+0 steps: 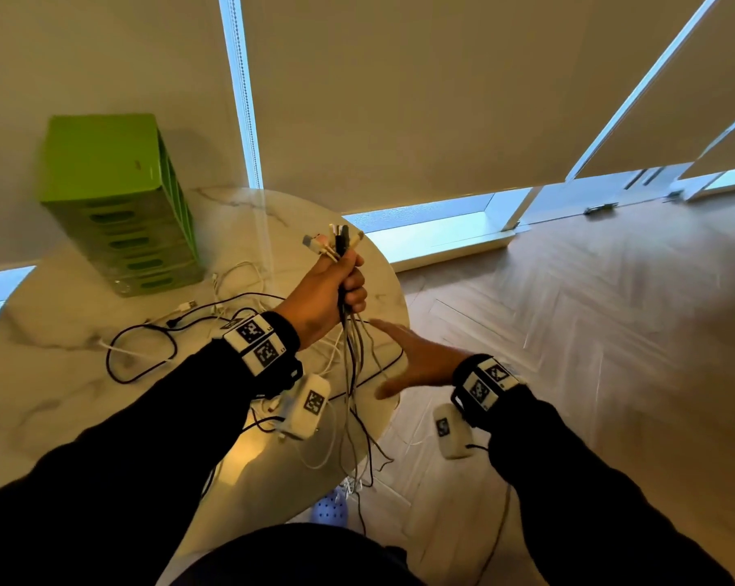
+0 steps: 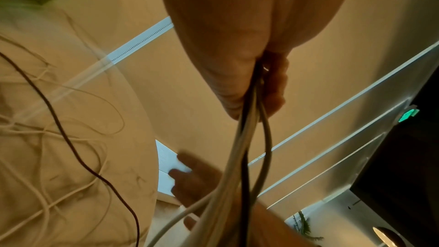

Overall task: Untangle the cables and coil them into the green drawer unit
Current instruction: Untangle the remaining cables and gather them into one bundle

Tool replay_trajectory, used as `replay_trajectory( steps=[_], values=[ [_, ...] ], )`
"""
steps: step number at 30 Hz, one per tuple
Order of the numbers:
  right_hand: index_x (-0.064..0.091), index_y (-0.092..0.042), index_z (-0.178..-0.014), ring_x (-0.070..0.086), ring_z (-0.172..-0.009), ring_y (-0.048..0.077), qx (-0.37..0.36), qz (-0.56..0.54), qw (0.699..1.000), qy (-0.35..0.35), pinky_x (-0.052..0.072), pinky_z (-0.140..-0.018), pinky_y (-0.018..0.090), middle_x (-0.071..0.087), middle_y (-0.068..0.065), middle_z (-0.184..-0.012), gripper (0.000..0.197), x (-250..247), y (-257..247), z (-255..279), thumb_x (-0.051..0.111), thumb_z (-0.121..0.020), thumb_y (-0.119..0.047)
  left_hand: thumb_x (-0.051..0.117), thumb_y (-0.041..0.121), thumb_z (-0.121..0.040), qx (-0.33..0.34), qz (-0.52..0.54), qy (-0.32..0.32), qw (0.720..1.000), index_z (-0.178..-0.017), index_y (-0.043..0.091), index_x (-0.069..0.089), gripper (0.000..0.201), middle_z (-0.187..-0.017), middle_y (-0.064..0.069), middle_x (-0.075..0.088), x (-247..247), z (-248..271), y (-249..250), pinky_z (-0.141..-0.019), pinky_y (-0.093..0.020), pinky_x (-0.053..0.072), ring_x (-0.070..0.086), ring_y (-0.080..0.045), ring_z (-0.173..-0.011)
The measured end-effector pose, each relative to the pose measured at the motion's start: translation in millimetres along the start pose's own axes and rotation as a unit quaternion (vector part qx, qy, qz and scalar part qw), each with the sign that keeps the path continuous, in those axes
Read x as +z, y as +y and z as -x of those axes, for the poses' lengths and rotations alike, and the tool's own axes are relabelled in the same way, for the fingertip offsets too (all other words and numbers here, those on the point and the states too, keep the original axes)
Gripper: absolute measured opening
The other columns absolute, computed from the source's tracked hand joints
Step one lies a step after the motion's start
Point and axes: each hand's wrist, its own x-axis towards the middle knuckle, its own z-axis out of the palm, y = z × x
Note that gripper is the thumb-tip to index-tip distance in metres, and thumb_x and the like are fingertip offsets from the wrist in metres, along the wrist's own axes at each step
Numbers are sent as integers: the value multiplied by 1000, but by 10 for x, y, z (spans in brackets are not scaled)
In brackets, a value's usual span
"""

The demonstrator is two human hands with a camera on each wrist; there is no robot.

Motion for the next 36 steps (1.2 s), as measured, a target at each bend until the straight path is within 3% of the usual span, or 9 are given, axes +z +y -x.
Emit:
replay_trajectory(
  steps=[4,7,12,16,19,23,27,32,36],
  values=[
    [38,-17,-151,37,-137,5,-104,-206,972,-52,29,-110,24,44,-2,-152,78,37,-508,-92,79,-85,-19,36,29,-109,-28,-57,-64,996,-98,14,48,23,-67,1,49,86,79,110,-66,-31,51,53,-18,-64],
    [68,5,-104,66,-110,21,-126,-240,952,-138,49,-98,27,73,9,-102,20,158,-493,-186,63,-96,-13,36,28,-109,-50,-116,-98,987,-102,12,50,22,-69,-2,53,99,100,255,-83,-49,56,61,-25,-70],
    [48,-10,-59,68,-67,20,-10,-243,956,-164,46,-102,53,52,3,-51,39,74,-9,-62,60,-96,-16,40,25,-108,-114,-125,-109,980,-105,10,51,19,-62,2,33,-6,60,444,-97,-54,51,47,-15,-55],
    [59,-9,-70,59,-64,18,86,-96,991,-20,50,-75,32,60,6,-65,33,-212,310,116,62,-97,-27,46,22,-105,-101,-67,-101,988,-109,13,51,11,-63,3,35,6,6,368,-99,-47,46,47,-15,-62],
    [53,-20,-71,59,-73,23,110,75,976,174,43,-70,33,61,5,-74,33,-224,502,149,57,-97,-39,51,15,-102,-31,-14,-49,998,-116,22,48,16,-68,4,44,119,-61,260,-86,-36,47,48,-13,-66],
    [46,-20,-100,63,-79,30,46,195,954,224,44,-70,34,63,2,-82,19,258,414,94,56,-95,-36,60,18,-98,69,-23,53,996,-121,29,44,31,-82,5,41,286,-167,193,-77,-27,42,44,-7,-68],
    [42,-15,-123,60,-100,31,-6,153,971,182,45,-85,37,63,10,-112,42,876,232,-83,61,-91,-35,63,42,-90,69,-86,119,987,-140,14,39,62,-101,-3,51,310,-280,53,-82,-27,35,54,-15,-93],
    [40,-15,-132,56,-109,29,16,107,982,156,45,-98,45,56,8,-120,69,929,208,-217,63,-85,-60,51,37,-98,33,-103,38,993,-99,22,40,19,-69,11,38,186,-316,-134,-66,-25,38,38,-8,-61],
    [25,-17,-152,41,-138,23,-26,-120,964,236,35,-113,41,41,8,-153,72,447,24,-124,61,-96,-42,41,37,-106,-39,-194,-60,978,-79,16,45,35,-77,-2,52,239,-316,-187,-83,-31,47,59,-18,-79]
  ],
)
